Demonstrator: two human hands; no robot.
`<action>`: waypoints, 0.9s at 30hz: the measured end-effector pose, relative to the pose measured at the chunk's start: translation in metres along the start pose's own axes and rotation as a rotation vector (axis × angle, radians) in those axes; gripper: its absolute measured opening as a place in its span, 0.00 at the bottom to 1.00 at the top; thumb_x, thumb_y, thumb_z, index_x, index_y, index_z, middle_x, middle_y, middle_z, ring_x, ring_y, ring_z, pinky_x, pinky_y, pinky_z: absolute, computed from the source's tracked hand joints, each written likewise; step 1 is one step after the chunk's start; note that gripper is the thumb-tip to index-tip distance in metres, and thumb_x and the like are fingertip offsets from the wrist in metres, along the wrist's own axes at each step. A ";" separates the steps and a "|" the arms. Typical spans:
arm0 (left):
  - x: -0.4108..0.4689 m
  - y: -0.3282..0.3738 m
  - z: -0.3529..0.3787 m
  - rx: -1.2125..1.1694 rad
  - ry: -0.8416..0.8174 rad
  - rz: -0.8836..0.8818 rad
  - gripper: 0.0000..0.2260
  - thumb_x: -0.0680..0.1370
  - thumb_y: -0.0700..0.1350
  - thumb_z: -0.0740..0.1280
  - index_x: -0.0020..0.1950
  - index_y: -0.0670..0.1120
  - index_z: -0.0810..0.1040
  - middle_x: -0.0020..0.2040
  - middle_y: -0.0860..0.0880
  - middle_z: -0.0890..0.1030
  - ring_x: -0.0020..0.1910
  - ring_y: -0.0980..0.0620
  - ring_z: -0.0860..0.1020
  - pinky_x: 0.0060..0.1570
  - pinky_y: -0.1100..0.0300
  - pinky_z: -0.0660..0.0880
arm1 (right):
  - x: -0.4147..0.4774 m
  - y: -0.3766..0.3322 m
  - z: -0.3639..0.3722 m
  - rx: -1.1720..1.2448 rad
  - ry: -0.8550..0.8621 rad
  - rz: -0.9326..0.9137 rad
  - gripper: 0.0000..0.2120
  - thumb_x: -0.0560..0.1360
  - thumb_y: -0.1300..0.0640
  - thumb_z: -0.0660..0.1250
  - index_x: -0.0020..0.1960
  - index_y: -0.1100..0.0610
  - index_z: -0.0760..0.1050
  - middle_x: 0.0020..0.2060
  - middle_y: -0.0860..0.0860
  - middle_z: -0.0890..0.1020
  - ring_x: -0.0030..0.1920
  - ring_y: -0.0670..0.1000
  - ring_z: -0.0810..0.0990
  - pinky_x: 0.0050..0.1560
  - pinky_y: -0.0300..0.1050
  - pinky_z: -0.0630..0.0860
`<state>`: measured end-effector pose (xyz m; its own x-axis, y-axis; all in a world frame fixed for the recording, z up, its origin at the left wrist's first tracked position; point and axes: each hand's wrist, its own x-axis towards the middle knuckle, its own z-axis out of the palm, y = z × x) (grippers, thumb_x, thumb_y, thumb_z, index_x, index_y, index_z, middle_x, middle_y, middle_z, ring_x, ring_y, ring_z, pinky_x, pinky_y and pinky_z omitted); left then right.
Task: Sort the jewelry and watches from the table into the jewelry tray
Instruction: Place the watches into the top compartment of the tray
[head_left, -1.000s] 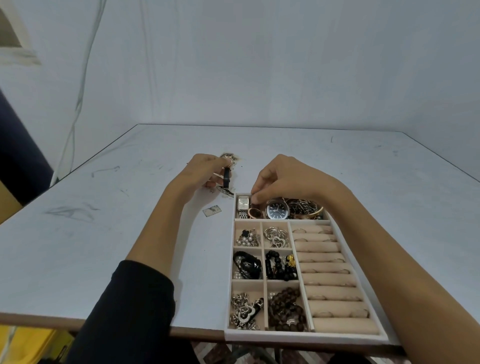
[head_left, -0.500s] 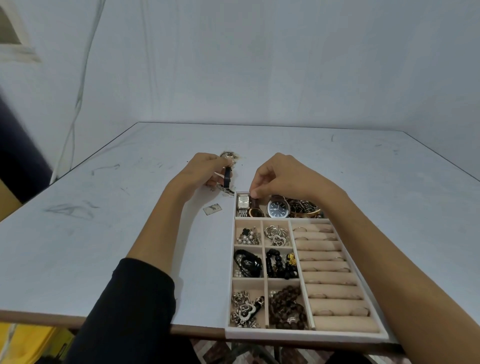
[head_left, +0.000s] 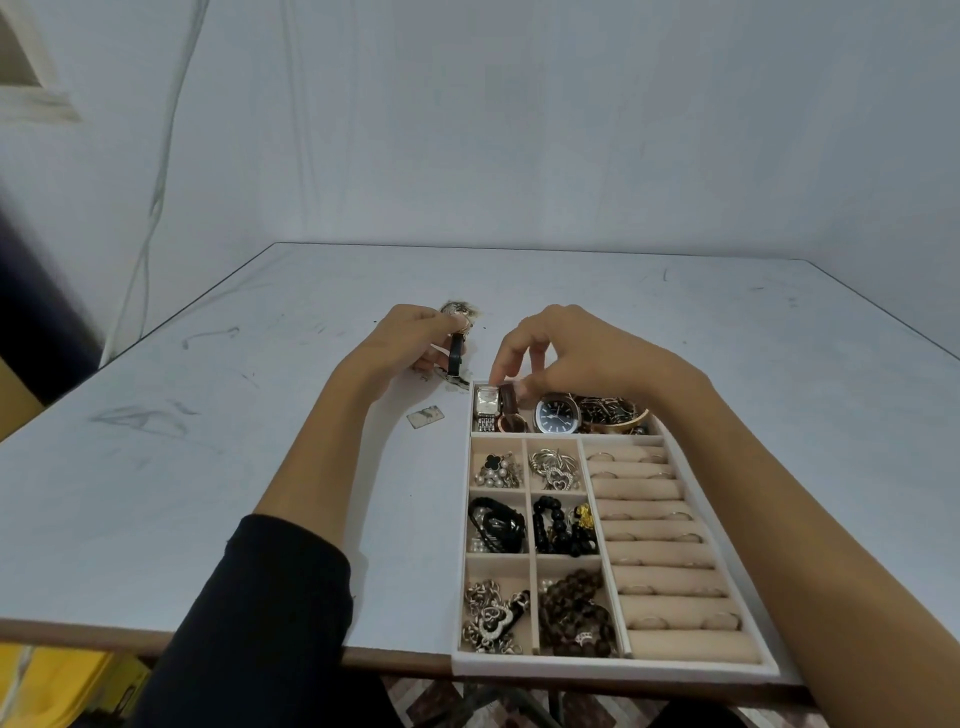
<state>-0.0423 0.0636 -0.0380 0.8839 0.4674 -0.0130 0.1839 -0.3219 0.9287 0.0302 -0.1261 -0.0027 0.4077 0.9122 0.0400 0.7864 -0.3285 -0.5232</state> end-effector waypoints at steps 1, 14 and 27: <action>0.000 0.000 0.000 0.001 -0.002 0.001 0.11 0.78 0.49 0.66 0.49 0.42 0.81 0.41 0.49 0.84 0.34 0.53 0.79 0.46 0.56 0.73 | 0.000 -0.001 0.001 -0.018 -0.016 -0.003 0.13 0.69 0.64 0.73 0.45 0.47 0.83 0.42 0.47 0.84 0.40 0.48 0.81 0.42 0.39 0.74; 0.002 -0.002 -0.001 0.018 -0.014 0.009 0.10 0.78 0.49 0.66 0.47 0.43 0.81 0.39 0.50 0.84 0.32 0.55 0.79 0.44 0.58 0.73 | 0.003 0.001 0.004 -0.145 0.030 -0.026 0.11 0.67 0.59 0.75 0.43 0.44 0.83 0.39 0.41 0.83 0.35 0.42 0.76 0.41 0.48 0.76; 0.000 -0.001 -0.001 0.013 -0.027 0.011 0.09 0.78 0.49 0.66 0.46 0.44 0.80 0.39 0.50 0.83 0.29 0.57 0.79 0.45 0.56 0.72 | 0.003 -0.001 0.001 -0.159 0.035 0.011 0.07 0.68 0.59 0.74 0.43 0.48 0.82 0.32 0.39 0.81 0.37 0.41 0.77 0.42 0.46 0.75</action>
<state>-0.0424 0.0647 -0.0392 0.8973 0.4412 -0.0136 0.1801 -0.3379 0.9238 0.0299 -0.1232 -0.0029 0.4304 0.9002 0.0656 0.8441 -0.3758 -0.3824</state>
